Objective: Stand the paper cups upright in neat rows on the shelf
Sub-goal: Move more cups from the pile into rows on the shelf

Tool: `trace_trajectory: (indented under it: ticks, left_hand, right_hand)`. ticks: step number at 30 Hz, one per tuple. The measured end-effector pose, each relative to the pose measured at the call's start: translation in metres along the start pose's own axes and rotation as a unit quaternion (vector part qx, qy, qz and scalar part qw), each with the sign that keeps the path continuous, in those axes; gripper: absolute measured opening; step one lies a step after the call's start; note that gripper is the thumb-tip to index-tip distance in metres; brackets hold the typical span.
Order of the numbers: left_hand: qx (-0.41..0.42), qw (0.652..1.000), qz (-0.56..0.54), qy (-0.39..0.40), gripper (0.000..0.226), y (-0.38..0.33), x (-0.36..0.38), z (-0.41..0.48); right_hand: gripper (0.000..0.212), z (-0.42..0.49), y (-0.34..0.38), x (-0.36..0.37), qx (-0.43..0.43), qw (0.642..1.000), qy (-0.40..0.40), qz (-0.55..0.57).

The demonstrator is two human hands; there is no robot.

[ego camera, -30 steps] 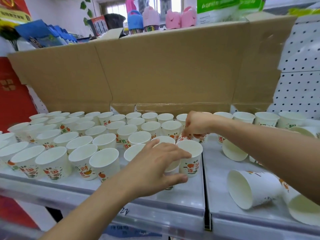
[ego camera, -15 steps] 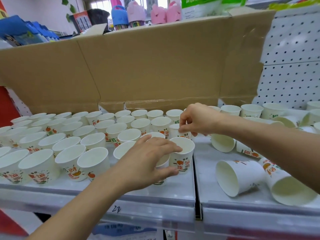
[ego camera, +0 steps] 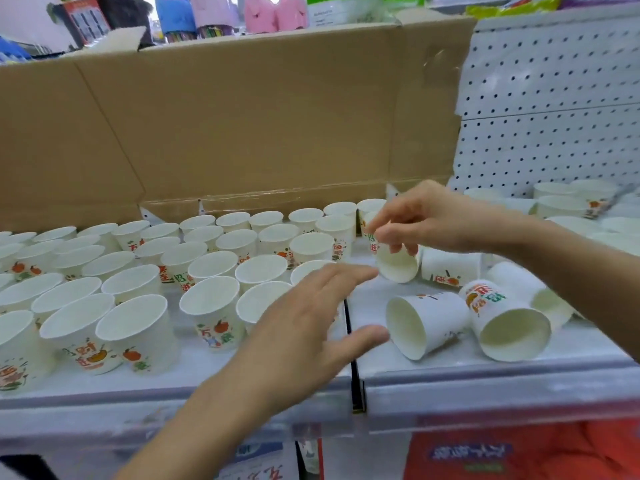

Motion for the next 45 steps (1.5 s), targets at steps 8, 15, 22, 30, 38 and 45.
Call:
trace_trajectory:
  ticks: [8,15,22,30,38,45]
  left_hand:
    - [-0.049,0.997,-0.013,0.05,0.086,-0.009,0.083,0.036]
    - [-0.068,0.995,-0.053,0.041,0.074,-0.003,0.086,0.04]
    - [0.001,0.998,-0.024,0.064,0.067,-0.014,0.026,0.065]
    - [-0.024,0.957,0.04,0.287,0.063,0.005,0.034,0.106]
    - [-0.064,0.968,0.006,0.244,0.085,0.03,0.023,0.112]
    - [-0.134,0.965,0.048,0.222,0.058,0.051,0.016,0.118]
  right_hand:
    - [0.059,-0.117,-0.032,-0.017,0.162,0.967,-0.046,-0.193]
    - [0.079,-0.147,-0.037,0.015,0.258,0.914,-0.028,-0.314]
    - [0.057,-0.141,-0.04,0.024,0.247,0.93,-0.029,-0.272]
    - [0.072,-0.103,-0.032,-0.003,0.136,0.97,0.024,-0.198]
    - [0.084,-0.075,-0.041,0.008,0.07,0.971,0.103,-0.205]
    - [0.076,-0.062,-0.037,0.017,0.012,0.979,0.116,-0.17]
Point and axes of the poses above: each hand's wrist, its own z-axis towards the middle knuckle, its own x-axis out of the palm, y = z × x, the point moved 7 cm from there along z, towards the middle knuckle, and after that the axes turned 14 degrees about -z, right-handed, at the moved point
